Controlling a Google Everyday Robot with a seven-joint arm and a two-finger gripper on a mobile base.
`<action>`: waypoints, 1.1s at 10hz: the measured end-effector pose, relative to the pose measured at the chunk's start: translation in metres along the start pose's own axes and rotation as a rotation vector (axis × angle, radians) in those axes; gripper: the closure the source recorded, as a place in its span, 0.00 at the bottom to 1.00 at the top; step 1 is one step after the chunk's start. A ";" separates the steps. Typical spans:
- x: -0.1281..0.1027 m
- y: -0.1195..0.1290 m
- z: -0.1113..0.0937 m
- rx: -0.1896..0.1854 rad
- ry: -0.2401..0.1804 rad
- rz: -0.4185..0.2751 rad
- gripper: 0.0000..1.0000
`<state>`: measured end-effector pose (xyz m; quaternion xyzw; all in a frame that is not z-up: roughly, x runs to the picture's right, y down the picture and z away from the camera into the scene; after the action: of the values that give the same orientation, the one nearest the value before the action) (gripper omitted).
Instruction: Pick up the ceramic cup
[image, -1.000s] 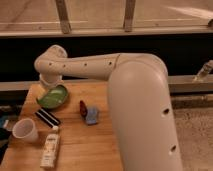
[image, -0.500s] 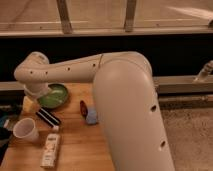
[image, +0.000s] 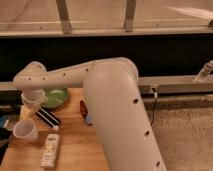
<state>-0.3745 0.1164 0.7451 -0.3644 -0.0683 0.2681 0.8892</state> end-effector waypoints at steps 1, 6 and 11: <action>0.001 0.009 0.011 -0.020 0.026 -0.010 0.20; 0.020 0.031 0.032 -0.067 0.077 -0.009 0.26; 0.029 0.038 0.041 -0.085 0.082 -0.017 0.78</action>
<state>-0.3788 0.1789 0.7466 -0.4119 -0.0460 0.2424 0.8772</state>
